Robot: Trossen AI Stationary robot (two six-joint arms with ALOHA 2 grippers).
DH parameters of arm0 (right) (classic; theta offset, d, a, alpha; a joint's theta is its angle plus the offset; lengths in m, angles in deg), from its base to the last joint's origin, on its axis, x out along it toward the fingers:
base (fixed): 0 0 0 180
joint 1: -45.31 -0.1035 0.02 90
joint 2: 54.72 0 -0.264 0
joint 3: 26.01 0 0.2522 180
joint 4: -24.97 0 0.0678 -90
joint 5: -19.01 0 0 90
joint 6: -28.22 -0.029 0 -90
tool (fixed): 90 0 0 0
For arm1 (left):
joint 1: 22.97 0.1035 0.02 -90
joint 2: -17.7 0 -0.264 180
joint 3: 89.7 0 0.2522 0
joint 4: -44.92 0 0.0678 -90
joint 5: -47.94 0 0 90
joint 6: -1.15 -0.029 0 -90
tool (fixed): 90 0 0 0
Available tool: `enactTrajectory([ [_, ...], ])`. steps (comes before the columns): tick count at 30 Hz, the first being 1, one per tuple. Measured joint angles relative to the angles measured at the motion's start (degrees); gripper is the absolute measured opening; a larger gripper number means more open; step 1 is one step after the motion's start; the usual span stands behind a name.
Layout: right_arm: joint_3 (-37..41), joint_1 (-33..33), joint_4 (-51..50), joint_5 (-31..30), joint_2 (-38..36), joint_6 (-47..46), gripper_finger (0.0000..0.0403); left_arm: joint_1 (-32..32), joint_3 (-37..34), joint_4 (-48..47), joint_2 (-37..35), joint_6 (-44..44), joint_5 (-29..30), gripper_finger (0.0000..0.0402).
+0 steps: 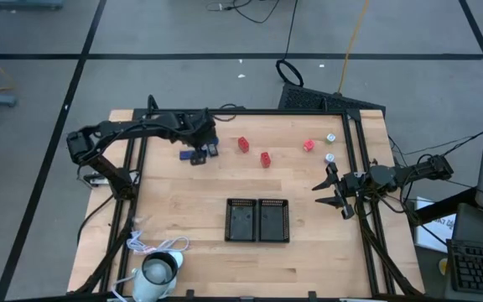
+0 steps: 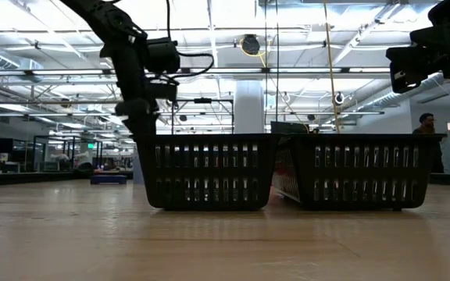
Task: Pick & Place Office items
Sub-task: Put the light blue charger adapter into the left black basket
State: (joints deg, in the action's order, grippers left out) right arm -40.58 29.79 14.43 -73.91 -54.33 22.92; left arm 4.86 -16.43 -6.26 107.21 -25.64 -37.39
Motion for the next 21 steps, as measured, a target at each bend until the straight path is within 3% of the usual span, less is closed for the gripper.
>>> enactTrajectory([
  [11,0.0,0.0,0.0,0.0,0.0,0.0,0.0169,-1.3,-0.9,-0.4,3.1,-6.1,1.1,0.0298],
  [21,0.0,0.0,0.0,0.0,0.0,0.0,0.0169,-1.3,-1.0,0.8,8.0,-9.2,6.4,0.029],
])
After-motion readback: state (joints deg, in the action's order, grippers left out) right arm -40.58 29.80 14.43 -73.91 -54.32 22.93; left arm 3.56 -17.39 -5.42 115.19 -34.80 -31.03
